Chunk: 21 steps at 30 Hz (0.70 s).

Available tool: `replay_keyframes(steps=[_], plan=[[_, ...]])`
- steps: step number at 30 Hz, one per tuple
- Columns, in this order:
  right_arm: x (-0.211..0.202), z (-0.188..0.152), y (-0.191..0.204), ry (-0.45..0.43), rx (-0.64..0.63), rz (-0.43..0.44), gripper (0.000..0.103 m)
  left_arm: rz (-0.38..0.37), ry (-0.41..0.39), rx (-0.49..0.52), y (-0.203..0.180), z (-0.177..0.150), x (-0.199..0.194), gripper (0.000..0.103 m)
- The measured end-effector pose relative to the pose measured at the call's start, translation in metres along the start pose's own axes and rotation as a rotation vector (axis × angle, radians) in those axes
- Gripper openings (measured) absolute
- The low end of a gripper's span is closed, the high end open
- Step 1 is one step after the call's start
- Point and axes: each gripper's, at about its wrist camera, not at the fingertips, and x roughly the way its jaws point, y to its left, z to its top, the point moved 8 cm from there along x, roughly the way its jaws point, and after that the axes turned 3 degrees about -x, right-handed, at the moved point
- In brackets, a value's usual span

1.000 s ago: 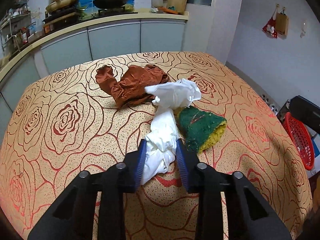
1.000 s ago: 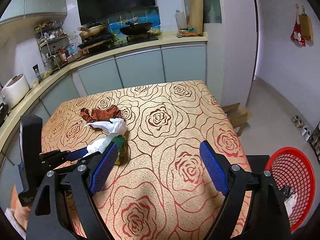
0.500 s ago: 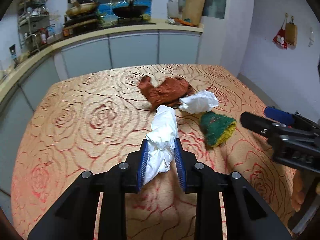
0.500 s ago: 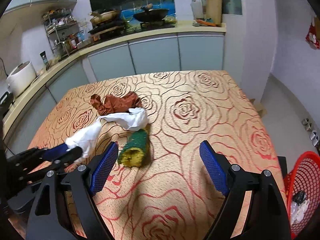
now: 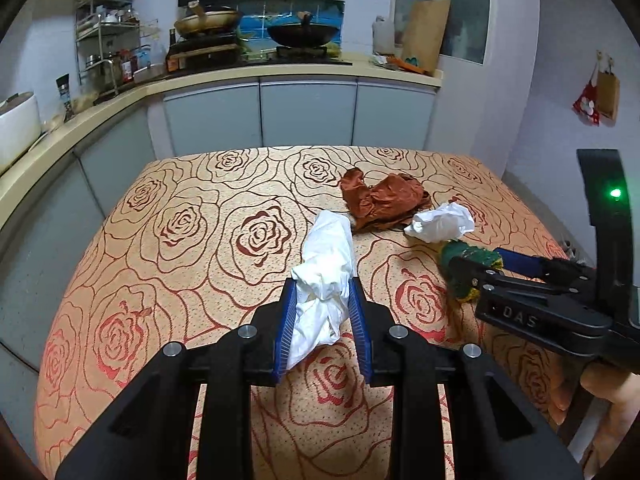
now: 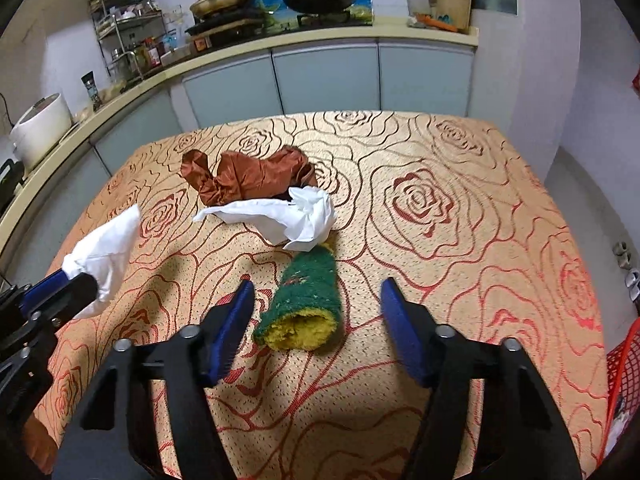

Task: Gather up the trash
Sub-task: 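Grasp the green-yellow foam net with the right tool and lift it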

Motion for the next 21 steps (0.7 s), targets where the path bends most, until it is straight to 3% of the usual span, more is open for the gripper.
replay_keyframes(steps=[3, 6, 12, 21], plan=[[0.001, -0.002, 0.002, 0.011, -0.007, 0.011, 0.036, 0.006, -0.003, -0.006, 0.002, 0.0, -0.002, 0.025], [-0.004, -0.006, 0.004, 0.006, -0.018, 0.013, 0.031, 0.01, -0.008, -0.017, 0.005, 0.0, -0.005, 0.025], [-0.03, -0.013, -0.001, -0.031, -0.001, 0.014, 0.028, 0.029, -0.03, -0.024, 0.006, 0.001, -0.015, 0.025], [-0.097, -0.011, -0.009, -0.163, 0.006, -0.019, 0.028, 0.057, -0.102, -0.031, 0.001, 0.006, -0.046, 0.025]])
